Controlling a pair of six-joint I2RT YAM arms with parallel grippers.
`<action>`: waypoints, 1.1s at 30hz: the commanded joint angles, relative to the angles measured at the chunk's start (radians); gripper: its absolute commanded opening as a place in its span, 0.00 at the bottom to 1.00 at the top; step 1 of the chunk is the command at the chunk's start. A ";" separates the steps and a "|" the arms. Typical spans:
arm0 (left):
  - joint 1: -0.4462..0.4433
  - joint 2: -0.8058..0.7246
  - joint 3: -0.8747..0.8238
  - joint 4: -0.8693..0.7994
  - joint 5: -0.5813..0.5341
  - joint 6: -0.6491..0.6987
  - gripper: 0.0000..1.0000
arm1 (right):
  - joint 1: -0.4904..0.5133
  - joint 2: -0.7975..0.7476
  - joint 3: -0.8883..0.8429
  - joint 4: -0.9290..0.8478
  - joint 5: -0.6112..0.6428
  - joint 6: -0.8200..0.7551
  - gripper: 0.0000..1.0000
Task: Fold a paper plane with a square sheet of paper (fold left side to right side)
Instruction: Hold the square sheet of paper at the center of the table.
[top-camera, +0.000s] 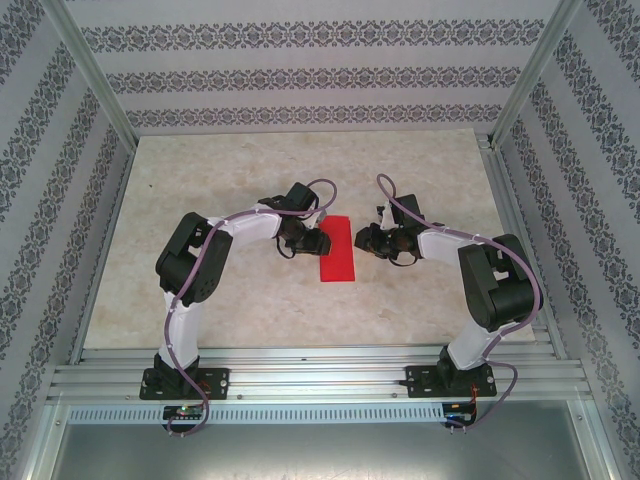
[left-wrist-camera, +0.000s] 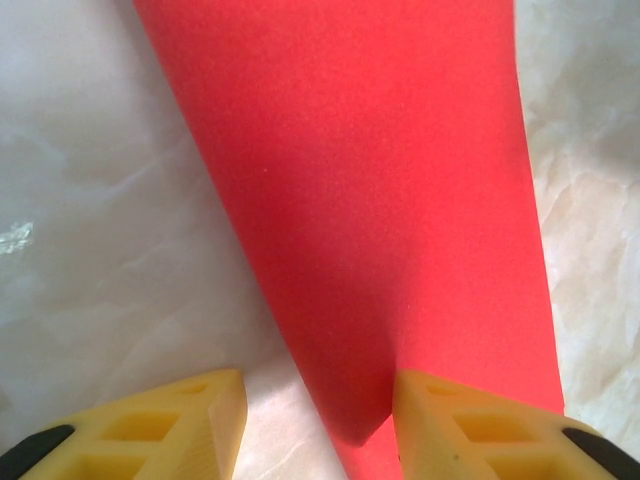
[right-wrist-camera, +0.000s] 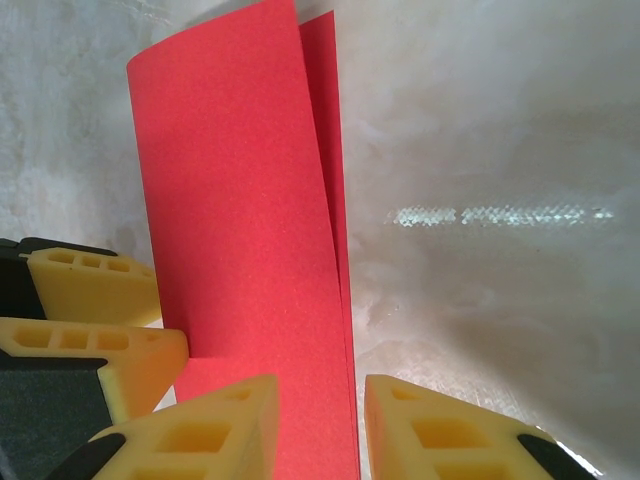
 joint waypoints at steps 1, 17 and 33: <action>-0.025 0.081 -0.017 -0.078 0.042 0.012 0.48 | 0.012 -0.007 0.000 0.002 -0.019 0.000 0.29; -0.030 0.090 -0.009 -0.088 0.033 0.015 0.48 | 0.028 0.005 0.002 0.001 -0.030 0.006 0.26; -0.030 0.096 -0.012 -0.082 0.033 0.009 0.48 | 0.077 0.069 0.021 0.027 -0.040 0.037 0.19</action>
